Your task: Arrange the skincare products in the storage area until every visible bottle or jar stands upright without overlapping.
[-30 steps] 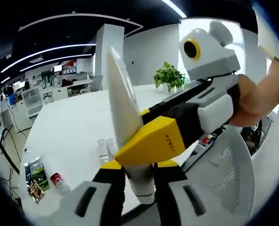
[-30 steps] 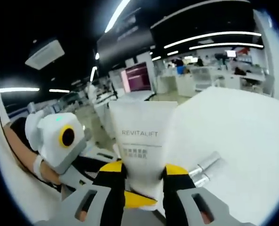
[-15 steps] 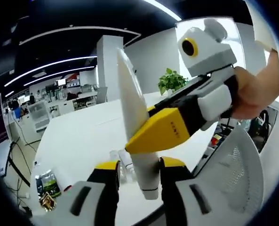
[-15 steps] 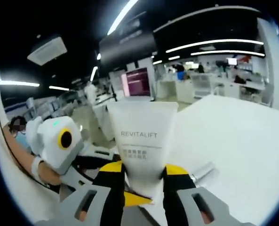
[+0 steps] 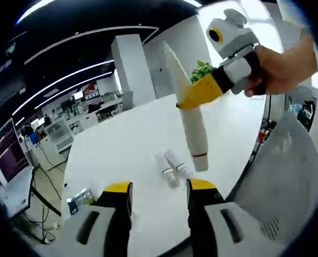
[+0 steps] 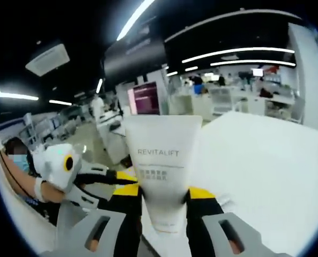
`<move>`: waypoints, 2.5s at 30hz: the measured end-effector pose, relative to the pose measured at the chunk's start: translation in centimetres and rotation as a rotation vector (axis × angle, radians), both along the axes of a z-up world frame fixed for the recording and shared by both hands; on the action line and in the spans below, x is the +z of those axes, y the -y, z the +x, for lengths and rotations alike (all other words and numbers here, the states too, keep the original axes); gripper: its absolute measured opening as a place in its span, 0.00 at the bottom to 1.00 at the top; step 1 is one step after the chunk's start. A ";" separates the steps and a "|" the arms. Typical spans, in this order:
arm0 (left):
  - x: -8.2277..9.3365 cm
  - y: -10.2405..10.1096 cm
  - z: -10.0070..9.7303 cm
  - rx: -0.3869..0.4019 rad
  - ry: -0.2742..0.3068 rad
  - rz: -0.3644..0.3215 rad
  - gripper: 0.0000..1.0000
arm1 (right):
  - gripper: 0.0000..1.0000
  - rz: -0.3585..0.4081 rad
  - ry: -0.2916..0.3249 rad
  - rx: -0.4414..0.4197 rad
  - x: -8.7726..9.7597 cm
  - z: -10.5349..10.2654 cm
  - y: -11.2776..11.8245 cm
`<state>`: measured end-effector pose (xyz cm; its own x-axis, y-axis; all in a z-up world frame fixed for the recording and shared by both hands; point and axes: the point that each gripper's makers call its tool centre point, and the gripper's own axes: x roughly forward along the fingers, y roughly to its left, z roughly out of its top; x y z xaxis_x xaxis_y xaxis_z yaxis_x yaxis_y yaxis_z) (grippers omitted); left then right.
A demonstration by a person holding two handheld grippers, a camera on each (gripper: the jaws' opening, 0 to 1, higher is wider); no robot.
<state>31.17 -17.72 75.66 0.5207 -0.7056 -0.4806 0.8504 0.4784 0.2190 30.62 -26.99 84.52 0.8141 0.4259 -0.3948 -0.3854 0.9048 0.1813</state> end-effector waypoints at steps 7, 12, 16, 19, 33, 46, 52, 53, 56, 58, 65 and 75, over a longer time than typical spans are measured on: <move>-1.0 0.5 -0.3 -0.062 0.019 0.075 0.32 | 0.26 -0.018 -0.030 -0.041 -0.6 1.8 1.6; -1.4 -0.1 -0.1 -0.046 0.010 0.095 0.25 | 0.26 0.002 -0.049 -0.091 -1.1 3.8 3.0; -1.5 -0.4 0.0 -0.031 -0.004 0.097 0.23 | 0.26 -0.004 -0.061 -0.124 -1.4 5.6 4.0; -1.6 -0.4 0.0 -0.031 -0.007 0.098 0.21 | 0.26 0.003 -0.066 -0.148 -1.4 6.7 4.7; -2.5 -0.7 -0.1 -0.027 -0.045 0.127 0.12 | 0.26 -0.058 -0.091 -0.237 -4.0 11.4 7.8; -2.5 -1.1 0.1 -0.001 -0.065 0.099 0.09 | 0.26 -0.101 -0.118 -0.327 -6.5 16.0 12.3; -3.0 -1.2 0.0 -0.002 -0.069 0.111 0.07 | 0.27 -0.087 -0.148 -0.400 -7.8 17.4 14.4; -2.9 -1.1 0.1 -0.001 -0.065 0.109 0.07 | 0.27 -0.090 -0.154 -0.411 -8.2 17.8 14.8; -2.8 -1.2 0.2 0.007 -0.070 0.101 0.06 | 0.27 -0.092 -0.163 -0.433 -8.8 18.5 15.5; -2.8 -1.2 0.2 0.008 -0.071 0.101 0.06 | 0.27 -0.072 -0.175 -0.460 -9.2 18.9 15.8; -2.7 -1.2 0.2 0.006 -0.070 0.101 0.04 | 0.27 -0.080 -0.177 -0.487 -9.8 19.9 16.1; -3.1 -1.5 0.2 0.004 -0.087 0.110 0.01 | 0.27 -0.145 -0.147 -0.522 -10.4 21.1 16.2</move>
<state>31.39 -16.24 72.52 0.4767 -0.6441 -0.5983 0.8664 0.4594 0.1958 51.73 -43.22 74.08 0.8344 -0.0854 -0.5445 0.1398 0.9884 0.0592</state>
